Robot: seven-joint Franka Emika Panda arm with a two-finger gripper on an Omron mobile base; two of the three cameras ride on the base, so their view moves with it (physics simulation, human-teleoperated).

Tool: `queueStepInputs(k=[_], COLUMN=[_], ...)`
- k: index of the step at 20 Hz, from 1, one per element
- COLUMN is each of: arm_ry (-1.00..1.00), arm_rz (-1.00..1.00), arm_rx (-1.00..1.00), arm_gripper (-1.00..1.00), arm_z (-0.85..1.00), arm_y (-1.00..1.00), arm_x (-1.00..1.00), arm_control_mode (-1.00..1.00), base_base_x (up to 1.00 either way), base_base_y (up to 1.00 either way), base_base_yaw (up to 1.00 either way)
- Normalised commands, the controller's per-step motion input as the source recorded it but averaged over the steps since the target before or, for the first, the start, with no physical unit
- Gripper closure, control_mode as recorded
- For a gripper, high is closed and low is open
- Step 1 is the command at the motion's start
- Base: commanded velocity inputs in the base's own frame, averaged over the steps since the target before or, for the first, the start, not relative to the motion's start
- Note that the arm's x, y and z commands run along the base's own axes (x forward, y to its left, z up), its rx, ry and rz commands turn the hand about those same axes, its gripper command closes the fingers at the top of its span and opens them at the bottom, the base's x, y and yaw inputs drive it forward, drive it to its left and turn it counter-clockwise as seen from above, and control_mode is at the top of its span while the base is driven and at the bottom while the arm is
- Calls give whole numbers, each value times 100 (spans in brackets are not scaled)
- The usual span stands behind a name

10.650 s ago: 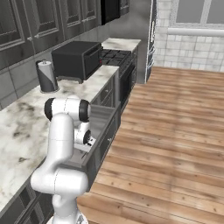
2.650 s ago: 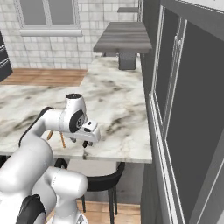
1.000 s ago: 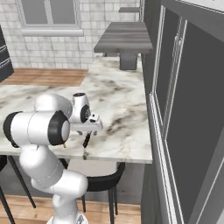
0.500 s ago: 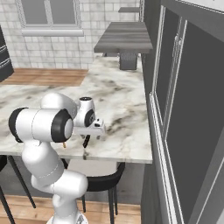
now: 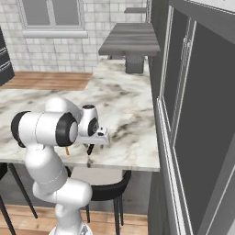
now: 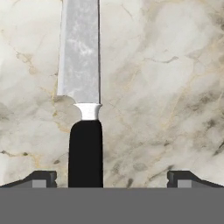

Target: Pick up the metallic utensils from the counter and place them in the open drawer. Make sure not to pick up any wooden utensils.

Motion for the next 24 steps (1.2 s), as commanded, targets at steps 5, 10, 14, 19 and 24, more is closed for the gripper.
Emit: queueStepInputs(k=[5, 10, 14, 19, 24], arm_ry=[0, 0, 0, 0, 0], arm_rz=[0, 0, 0, 0, 0], arm_rx=[0, 0, 0, 1, 1], arm_gripper=[-100, -100, 100, 100, 100], arm_z=[-45, -30, -25, -27, -17], arm_y=[0, 1, 2, 0, 0], arm_x=[0, 0, 0, 2, 4], arm_control_mode=[-100, -100, -100, -100, -100], base_base_x=[0, 0, 0, 0, 0], base_base_y=[0, 0, 0, 0, 0], base_base_yaw=[0, 0, 0, 0, 0])
